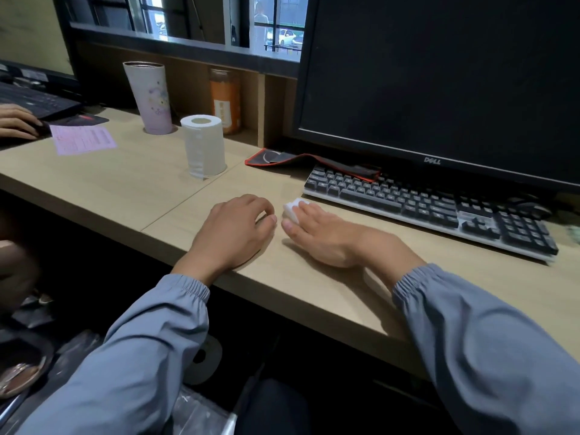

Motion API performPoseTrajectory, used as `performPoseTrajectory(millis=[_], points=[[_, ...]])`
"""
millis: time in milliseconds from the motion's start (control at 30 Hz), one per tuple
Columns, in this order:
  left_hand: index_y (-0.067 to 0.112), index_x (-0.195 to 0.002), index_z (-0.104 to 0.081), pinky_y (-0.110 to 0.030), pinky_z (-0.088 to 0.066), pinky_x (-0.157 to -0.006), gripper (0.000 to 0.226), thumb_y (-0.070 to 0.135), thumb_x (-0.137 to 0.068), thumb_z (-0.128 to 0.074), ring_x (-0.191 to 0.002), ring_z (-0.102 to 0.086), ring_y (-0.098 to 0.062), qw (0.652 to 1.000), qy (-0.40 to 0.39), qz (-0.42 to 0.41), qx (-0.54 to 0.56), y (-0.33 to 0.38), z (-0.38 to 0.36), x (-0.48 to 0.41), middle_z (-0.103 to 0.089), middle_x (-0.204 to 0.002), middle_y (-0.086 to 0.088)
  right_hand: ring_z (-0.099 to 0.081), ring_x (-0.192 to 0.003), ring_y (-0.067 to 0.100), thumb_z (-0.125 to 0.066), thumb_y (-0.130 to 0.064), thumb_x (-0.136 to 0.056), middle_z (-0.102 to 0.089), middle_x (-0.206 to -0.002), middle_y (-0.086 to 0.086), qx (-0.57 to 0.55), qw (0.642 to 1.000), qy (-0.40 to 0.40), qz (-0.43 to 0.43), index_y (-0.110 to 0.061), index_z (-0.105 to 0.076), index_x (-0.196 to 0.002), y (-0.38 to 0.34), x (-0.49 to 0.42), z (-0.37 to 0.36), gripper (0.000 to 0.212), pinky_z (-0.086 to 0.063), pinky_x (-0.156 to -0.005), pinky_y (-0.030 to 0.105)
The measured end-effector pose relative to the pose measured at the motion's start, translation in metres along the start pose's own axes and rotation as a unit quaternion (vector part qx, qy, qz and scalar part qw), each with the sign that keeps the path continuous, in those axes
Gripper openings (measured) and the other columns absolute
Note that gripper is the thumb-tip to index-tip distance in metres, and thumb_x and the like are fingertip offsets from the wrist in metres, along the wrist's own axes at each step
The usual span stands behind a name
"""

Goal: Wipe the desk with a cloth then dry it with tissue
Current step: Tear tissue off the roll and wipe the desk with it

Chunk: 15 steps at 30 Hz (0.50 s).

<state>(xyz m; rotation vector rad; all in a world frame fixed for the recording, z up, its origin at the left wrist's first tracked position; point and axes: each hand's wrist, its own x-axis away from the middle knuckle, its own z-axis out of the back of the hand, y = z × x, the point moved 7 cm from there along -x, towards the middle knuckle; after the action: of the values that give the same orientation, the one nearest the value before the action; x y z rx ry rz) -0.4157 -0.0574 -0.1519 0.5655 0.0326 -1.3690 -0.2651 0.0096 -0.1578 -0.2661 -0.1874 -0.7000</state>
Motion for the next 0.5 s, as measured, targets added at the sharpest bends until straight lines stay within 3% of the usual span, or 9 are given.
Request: performPoseTrajectory(millis=[200,500], points=[[0.033,-0.115,-0.066,-0.042,-0.040,-0.101,0.025,0.047,-0.102,-0.049,-0.117,-0.059,-0.018,1.000,-0.001,-0.001,0.007,0.000,0.001,0.000,-0.066,-0.124,0.010,0.016,-0.156,0.011,-0.004,-0.081,-0.094,0.016,-0.171,-0.009,-0.010,0.999,0.006,-0.033,-0.031,0.006,-0.164,0.015,-0.018,0.005,0.087,0.004,-0.127,0.042],[0.031,-0.119,-0.067,-0.042,-0.042,-0.102,0.030,0.047,-0.102,-0.049,-0.118,-0.059,-0.018,1.000,0.001,0.000,-0.005,0.000,0.002,-0.001,-0.066,-0.129,0.008,0.016,-0.156,0.011,-0.009,-0.073,-0.100,0.015,-0.171,-0.006,0.000,1.000,0.004,-0.028,-0.023,0.005,-0.165,0.018,-0.001,0.002,0.082,0.006,-0.127,0.037]])
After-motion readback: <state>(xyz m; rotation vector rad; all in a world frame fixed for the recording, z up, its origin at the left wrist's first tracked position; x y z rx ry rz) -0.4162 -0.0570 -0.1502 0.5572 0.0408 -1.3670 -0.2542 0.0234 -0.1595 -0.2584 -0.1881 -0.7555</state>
